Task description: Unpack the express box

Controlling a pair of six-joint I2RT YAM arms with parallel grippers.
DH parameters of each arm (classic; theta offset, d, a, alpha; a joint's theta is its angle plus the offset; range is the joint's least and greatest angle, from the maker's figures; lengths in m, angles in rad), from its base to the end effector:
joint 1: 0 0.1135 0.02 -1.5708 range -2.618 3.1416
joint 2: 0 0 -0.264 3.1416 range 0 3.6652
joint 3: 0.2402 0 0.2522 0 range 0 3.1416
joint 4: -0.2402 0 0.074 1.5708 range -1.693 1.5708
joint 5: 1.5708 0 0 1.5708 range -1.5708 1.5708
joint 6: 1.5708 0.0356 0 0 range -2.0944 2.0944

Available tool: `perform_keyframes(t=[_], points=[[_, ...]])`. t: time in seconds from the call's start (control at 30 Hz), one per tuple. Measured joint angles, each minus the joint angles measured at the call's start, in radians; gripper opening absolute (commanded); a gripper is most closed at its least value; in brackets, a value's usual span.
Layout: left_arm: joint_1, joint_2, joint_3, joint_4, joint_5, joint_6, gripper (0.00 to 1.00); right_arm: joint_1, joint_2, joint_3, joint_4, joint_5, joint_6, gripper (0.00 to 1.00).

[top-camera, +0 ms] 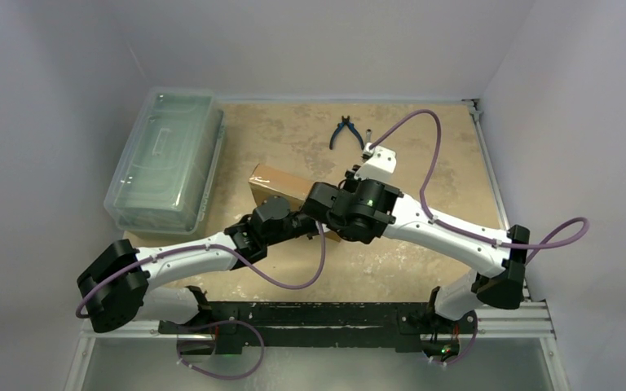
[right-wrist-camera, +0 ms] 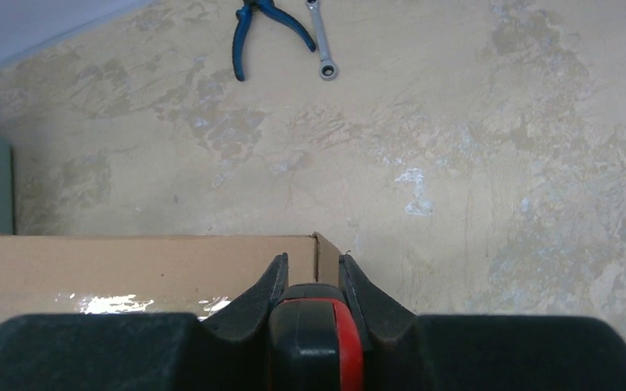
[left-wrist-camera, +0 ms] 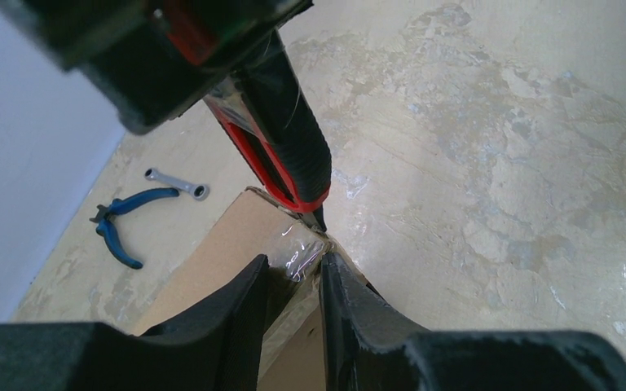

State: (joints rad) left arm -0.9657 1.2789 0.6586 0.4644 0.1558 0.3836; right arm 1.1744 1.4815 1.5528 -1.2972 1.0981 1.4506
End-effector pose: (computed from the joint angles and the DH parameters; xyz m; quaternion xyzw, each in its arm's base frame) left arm 0.1582 -0.2384 0.2558 0.5128 0.5601 -0.2426 0.6037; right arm 0.1323 0.2341 0.3688 0.2044 0.8200 0.0102 0.5345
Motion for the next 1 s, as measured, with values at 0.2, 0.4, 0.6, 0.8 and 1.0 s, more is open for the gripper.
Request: perform_keyframes(t=[0.2,0.4,0.6,0.8,1.0], points=[[0.000,0.000,-0.001,0.005,0.000,-0.003,0.26,0.006,0.057,0.074,-0.091,0.005,0.040,0.00],[-0.008,0.000,-0.002,0.010,0.002,-0.003,0.26,0.010,0.062,0.089,-0.117,0.004,0.041,0.00],[-0.014,-0.001,-0.002,0.013,0.002,-0.003,0.26,0.010,0.057,0.093,-0.118,0.002,0.021,0.00],[-0.026,-0.013,-0.002,0.036,-0.009,0.002,0.26,0.008,0.057,0.147,-0.131,0.002,-0.044,0.00],[-0.046,-0.025,-0.002,0.053,-0.041,0.020,0.26,-0.009,0.036,0.185,-0.098,-0.007,-0.141,0.00]])
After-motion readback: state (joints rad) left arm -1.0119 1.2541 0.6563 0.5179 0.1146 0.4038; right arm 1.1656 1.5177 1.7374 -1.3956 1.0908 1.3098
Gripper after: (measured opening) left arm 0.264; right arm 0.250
